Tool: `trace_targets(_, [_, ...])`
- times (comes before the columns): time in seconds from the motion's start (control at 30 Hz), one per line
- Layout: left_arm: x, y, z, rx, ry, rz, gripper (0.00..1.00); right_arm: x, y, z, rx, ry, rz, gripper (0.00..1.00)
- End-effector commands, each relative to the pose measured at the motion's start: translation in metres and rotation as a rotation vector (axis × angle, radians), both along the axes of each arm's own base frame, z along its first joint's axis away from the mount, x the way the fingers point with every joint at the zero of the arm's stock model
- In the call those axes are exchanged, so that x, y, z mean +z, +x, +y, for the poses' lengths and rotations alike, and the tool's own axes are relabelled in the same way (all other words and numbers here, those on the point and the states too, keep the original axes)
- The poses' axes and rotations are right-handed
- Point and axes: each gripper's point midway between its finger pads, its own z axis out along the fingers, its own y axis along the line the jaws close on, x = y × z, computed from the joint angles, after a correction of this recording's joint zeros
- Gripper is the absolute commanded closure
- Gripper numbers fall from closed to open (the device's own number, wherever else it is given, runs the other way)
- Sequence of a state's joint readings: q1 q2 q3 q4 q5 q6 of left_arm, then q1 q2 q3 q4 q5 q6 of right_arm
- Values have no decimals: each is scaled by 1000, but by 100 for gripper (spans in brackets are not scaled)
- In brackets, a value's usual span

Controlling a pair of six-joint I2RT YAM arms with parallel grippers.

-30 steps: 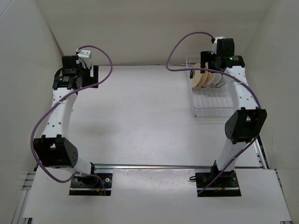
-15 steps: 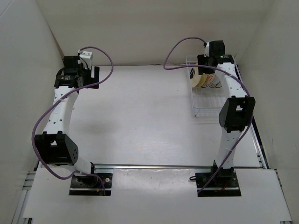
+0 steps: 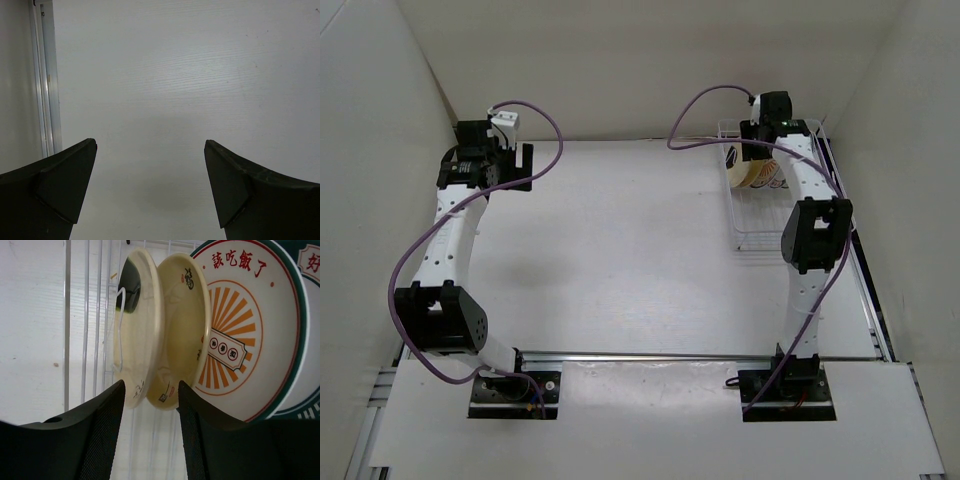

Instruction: Unload the plates from the dish rack

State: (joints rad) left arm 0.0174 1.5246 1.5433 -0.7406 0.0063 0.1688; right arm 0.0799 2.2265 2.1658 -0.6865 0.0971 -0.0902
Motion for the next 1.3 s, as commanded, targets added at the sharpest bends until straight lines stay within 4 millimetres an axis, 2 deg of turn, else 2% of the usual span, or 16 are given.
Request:
trace_targets(0.0, [-1, -2, 1, 0, 10, -1, 0, 13, 16, 3, 12, 12, -64, 49])
trace_targets(0.13, [-6, -5, 3, 1, 22, 18, 0, -3, 19, 3, 12, 10, -39, 52])
trace_targets(0.23, [-6, -5, 3, 1, 23, 18, 0, -10, 23, 5, 18, 16, -36, 60])
trace_targets(0.47, [-8, -11, 5, 8, 28, 27, 0, -10, 26, 14, 37, 4, -45, 92])
trace_targets(0.5, [-8, -11, 5, 8, 28, 27, 0, -10, 26, 12, 28, -4, -46, 100])
trace_targets(0.53, [-8, -11, 5, 8, 28, 27, 0, -6, 28, 12, 28, -4, -55, 100])
trace_targets(0.63, [-8, -11, 5, 8, 28, 27, 0, 6, 29, 11, 9, -29, -87, 100])
trace_targets(0.67, [-8, -11, 5, 8, 28, 27, 0, 17, 29, 15, 0, -31, -109, 100])
trace_targets(0.73, [-8, -11, 3, 1, 22, 27, 0, 36, 29, 6, -45, -54, -149, 100])
trace_targets(0.8, [-8, -11, 3, 1, 22, 27, 0, 56, 27, 11, -65, -69, -192, 100])
trace_targets(0.87, [-8, -11, 1, -6, 17, 27, 0, 78, 23, 3, -112, -118, -240, 100])
trace_targets(0.93, [-8, -11, 1, -6, 17, 27, 0, 88, 20, -1, -141, -163, -271, 100])
trace_targets(0.97, [-8, -11, -1, -8, 4, 27, 0, 105, 17, 3, -146, -178, -305, 100])
trace_targets(1.1, [-8, -11, -2, -16, -3, 26, 0, 124, 9, 1, -174, -225, -345, 100])
trace_targets(1.23, [-8, -11, -6, -25, -23, 26, 0, 157, -2, -2, -201, -269, -410, 100])
trace_targets(1.27, [-6, -9, -6, -25, -23, 17, 0, 159, -5, 1, -200, -273, -412, 100])
